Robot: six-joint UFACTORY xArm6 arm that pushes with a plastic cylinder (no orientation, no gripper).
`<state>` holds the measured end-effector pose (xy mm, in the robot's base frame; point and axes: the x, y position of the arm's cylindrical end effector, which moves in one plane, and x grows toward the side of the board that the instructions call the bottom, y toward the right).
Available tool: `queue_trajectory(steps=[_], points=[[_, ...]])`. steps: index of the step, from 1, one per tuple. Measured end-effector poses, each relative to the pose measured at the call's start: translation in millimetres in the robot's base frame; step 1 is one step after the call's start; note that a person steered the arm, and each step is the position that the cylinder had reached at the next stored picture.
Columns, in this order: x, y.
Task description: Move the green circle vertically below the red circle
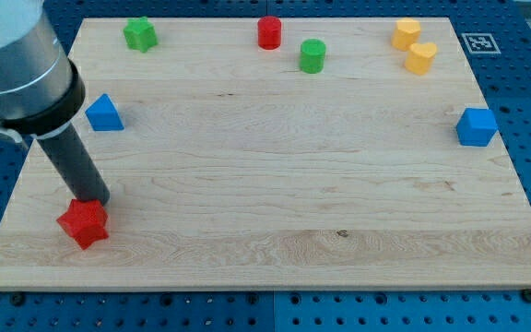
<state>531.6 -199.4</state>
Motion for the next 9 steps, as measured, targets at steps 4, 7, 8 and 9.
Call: queue_trajectory(steps=[4, 7, 8, 9], points=[[-95.8, 277.8], [-245.9, 312.6], [-274.8, 304.1], [-259.4, 280.7]])
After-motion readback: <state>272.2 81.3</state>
